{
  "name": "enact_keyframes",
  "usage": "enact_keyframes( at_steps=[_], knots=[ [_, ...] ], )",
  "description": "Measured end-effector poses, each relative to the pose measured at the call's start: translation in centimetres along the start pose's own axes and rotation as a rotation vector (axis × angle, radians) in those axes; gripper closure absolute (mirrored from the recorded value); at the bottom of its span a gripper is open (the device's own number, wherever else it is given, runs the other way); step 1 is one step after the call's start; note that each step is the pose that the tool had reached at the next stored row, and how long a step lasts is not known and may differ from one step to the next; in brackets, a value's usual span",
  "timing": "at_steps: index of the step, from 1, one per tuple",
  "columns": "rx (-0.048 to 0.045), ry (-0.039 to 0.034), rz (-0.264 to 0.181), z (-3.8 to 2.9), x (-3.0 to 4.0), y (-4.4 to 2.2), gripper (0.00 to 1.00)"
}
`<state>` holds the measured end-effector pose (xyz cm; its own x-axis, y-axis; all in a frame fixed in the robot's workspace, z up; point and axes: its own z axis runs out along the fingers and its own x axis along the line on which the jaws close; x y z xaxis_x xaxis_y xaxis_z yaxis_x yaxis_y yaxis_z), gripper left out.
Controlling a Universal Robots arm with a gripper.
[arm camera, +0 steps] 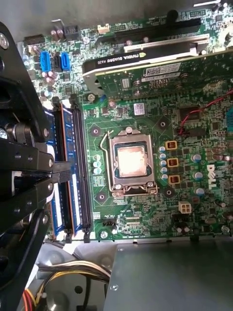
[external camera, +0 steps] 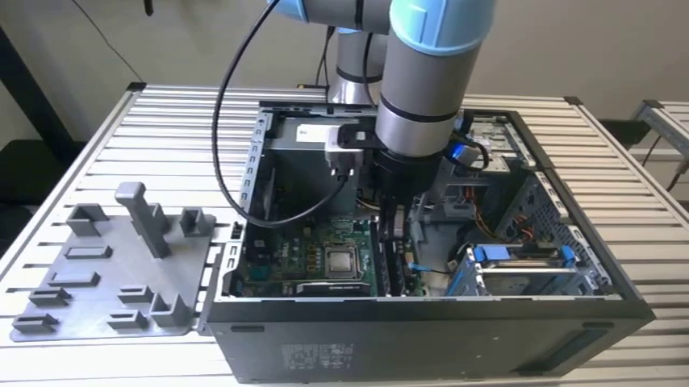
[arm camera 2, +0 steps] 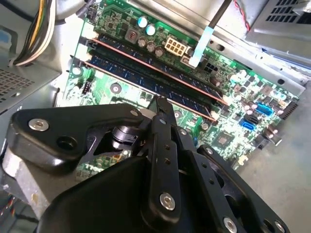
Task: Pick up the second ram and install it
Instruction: 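Press down the second ram until it locks into place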
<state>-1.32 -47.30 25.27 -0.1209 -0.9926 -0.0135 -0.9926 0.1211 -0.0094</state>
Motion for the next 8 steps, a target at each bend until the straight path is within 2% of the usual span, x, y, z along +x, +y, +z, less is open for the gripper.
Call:
enact_keyframes(
  at_steps=[3,8],
  knots=[
    [0.0,0.0001,0.0,-0.65,-0.01,-0.01,0.89],
    [0.0,-0.0003,0.0,-0.72,-0.01,-0.01,0.89]
  ],
)
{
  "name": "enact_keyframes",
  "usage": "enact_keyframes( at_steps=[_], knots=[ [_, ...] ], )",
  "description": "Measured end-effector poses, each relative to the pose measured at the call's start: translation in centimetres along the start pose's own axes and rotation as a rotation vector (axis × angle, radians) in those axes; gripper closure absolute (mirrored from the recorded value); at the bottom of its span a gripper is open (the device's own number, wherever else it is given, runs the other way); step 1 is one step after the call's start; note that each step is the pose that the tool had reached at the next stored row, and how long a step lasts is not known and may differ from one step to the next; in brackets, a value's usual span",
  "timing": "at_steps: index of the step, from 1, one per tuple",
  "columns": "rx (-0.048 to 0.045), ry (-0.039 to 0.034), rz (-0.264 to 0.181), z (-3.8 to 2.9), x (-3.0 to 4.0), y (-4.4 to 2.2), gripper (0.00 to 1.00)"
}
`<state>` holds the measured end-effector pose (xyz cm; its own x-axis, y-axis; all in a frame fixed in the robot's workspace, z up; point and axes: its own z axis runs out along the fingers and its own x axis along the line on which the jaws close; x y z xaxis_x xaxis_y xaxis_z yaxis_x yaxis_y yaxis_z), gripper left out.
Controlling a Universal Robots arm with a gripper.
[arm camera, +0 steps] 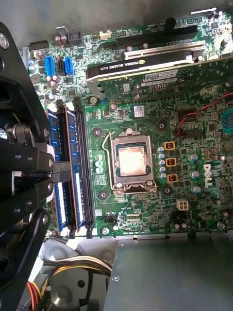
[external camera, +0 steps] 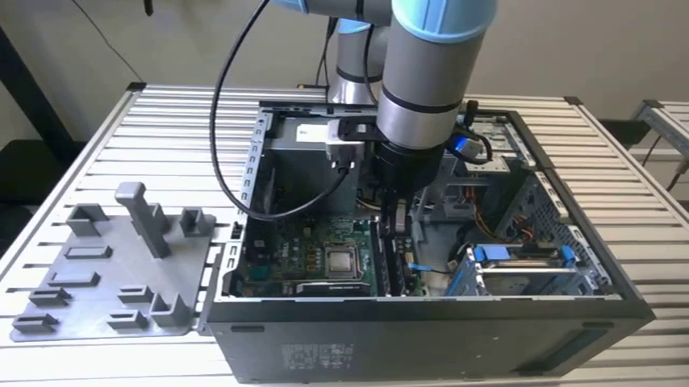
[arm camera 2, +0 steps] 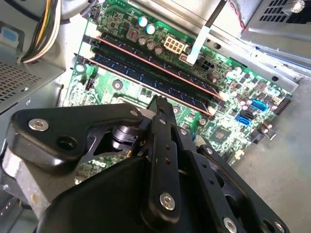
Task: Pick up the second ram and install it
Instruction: 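Press down the second ram until it locks into place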
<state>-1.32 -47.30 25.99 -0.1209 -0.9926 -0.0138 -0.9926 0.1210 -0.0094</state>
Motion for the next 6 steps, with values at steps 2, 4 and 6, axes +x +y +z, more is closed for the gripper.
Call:
enact_keyframes(
  at_steps=[2,4,6],
  knots=[
    [0.0,0.0001,0.0,-0.01,0.0,0.0,0.89],
    [0.0,0.0001,0.0,-0.01,0.0,0.0,0.89],
    [0.0,0.0,0.0,-0.01,0.0,0.0,0.89]
  ],
)
